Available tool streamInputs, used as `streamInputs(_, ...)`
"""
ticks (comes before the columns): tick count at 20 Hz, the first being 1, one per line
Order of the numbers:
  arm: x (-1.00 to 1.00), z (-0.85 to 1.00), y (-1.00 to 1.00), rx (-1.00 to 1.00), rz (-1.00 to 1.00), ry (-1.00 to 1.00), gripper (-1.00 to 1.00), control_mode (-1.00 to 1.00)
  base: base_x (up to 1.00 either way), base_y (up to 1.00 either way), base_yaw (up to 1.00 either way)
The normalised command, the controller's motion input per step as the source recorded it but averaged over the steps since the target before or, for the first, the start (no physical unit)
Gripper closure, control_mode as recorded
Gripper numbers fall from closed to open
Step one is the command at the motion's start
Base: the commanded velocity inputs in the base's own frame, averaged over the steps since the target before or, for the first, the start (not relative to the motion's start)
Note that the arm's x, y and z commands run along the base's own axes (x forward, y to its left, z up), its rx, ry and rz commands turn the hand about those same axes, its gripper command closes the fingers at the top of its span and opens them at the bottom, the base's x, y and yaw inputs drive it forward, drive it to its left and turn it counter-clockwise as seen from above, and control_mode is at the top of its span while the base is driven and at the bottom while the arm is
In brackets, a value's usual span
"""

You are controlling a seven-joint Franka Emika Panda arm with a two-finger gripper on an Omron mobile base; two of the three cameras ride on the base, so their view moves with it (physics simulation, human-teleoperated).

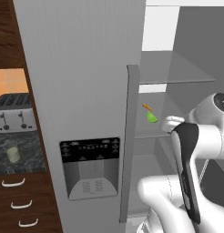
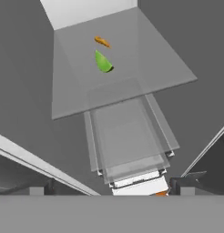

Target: Grab a lemon wedge from the fridge and one ice cube from the ice bowl, and put them in the glass of lemonade.

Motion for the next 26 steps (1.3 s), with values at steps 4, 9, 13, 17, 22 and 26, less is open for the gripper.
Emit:
streamInputs(4, 0.25, -0.20, -0.14, -0.13, 0.04, -0.08, -1.00, -1.00, 0.00, 0.00, 0.00)
streamInputs(9, 0.31, -0.27, -0.36, -0.03, 0.07, -0.02, -1.00, -1.00, 0.00, 0.00, 0.00)
streamInputs(13, 0.25, -0.38, -0.17, 0.00, 0.09, -0.05, -1.00, -1.00, 0.00, 0.00, 0.00)
streamInputs(17, 0.51, -0.23, -0.01, 0.00, 0.13, 0.08, -1.00, -1.00, 0.00, 0.00, 0.00)
streamInputs(22, 0.59, -0.23, 0.00, 0.00, 0.13, 0.08, -1.00, -1.00, 0.00, 0.00, 0.00)
streamInputs(26, 0.54, -0.20, -0.01, 0.00, 0.06, 0.00, -1.00, -1.00, 0.00, 0.00, 0.00)
